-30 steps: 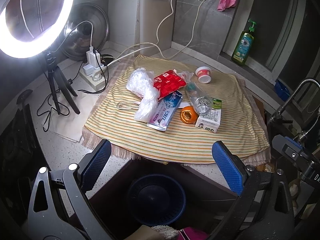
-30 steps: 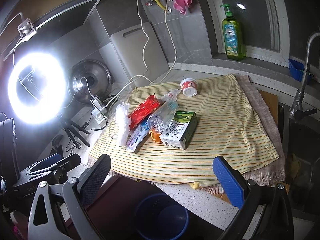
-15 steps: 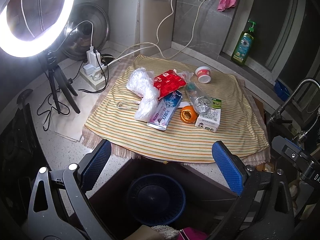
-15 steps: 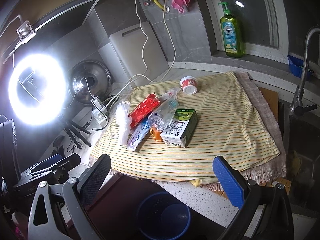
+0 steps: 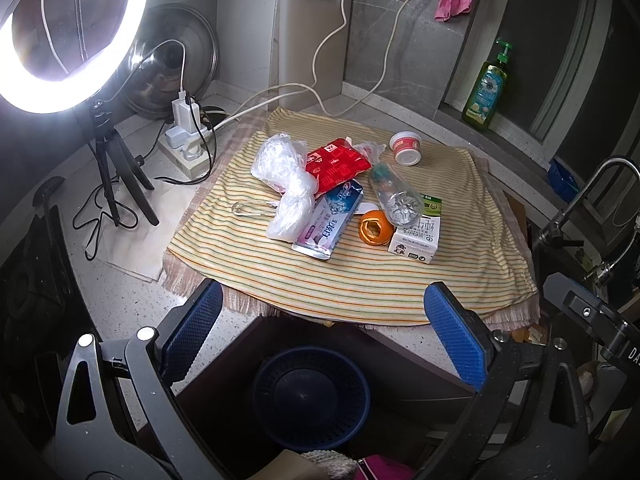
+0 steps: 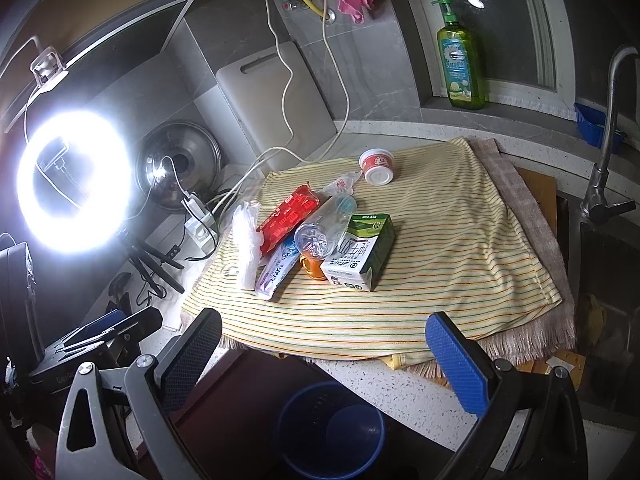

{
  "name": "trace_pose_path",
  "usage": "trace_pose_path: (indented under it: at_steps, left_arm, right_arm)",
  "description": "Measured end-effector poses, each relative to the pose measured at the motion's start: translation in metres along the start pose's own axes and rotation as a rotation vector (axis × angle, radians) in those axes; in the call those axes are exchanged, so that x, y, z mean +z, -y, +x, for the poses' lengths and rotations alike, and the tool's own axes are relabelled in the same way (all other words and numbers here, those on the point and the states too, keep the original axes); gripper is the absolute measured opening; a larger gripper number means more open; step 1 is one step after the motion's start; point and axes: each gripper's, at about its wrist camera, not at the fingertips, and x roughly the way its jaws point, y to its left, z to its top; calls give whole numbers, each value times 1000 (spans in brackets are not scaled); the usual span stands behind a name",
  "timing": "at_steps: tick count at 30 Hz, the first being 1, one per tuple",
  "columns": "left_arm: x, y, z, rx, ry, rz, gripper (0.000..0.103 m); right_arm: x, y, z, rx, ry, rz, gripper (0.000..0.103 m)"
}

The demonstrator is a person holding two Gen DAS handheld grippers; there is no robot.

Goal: Collect trash

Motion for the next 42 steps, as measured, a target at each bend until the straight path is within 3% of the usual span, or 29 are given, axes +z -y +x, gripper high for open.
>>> trace_pose_path:
  at_steps: [24, 37, 42]
  left_arm:
    - [-6, 9, 2, 13, -14, -5, 102]
    - [6, -24, 39, 17, -36, -63, 102]
    - [15, -42, 56, 12, -59, -109, 102]
  right_arm:
    - [1, 7, 10, -6, -19, 10, 103]
    - [21, 35, 36, -16, -9, 41, 103]
    - [40, 47, 59, -4, -63, 50, 103]
